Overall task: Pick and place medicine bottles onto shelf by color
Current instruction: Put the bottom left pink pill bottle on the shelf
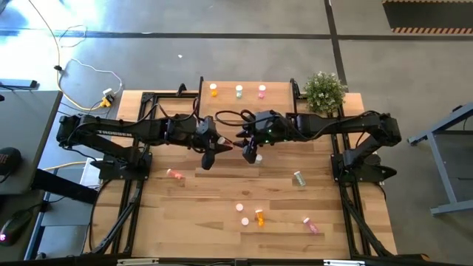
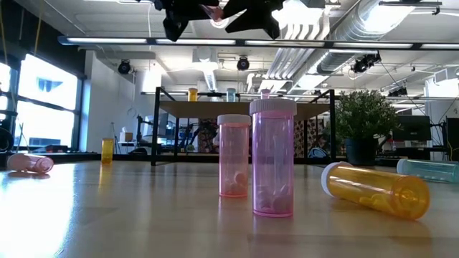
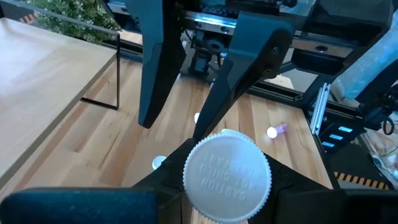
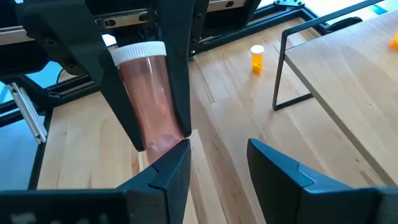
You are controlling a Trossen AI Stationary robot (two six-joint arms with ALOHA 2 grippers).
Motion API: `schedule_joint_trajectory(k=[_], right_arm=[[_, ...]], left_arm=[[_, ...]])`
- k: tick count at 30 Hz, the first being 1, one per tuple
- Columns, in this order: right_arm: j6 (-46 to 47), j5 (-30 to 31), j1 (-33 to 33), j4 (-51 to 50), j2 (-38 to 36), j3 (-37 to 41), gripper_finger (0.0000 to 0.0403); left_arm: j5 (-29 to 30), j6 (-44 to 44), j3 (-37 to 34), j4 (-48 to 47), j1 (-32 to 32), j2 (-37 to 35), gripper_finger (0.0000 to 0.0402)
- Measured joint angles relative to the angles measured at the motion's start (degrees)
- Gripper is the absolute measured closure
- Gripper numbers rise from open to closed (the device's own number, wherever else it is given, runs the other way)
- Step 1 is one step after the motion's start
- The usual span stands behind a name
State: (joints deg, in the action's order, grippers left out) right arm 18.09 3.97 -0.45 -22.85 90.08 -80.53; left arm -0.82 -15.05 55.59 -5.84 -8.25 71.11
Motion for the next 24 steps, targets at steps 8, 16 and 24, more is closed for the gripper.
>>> schedule_joint_trajectory(k=[8, 16, 24], right_arm=[[1.09, -0.73, 0.04, -0.2, 0.0, 0.0, 0.0254], [1.09, 1.46, 0.11, -2.34, -2.55, 0.04, 0.0254], [1.02, 1.77, 0.13, -2.3, -3.38, 0.04, 0.0254]], left_arm=[[1.05, 0.0, 0.0, 0.15, 0.02, 0.0, 0.0314], [2.71, 0.0, 0.0, 0.37, -0.11, 0.02, 0.0314], [2.8, 0.0, 0.0, 0.36, -0.04, 0.02, 0.0314]])
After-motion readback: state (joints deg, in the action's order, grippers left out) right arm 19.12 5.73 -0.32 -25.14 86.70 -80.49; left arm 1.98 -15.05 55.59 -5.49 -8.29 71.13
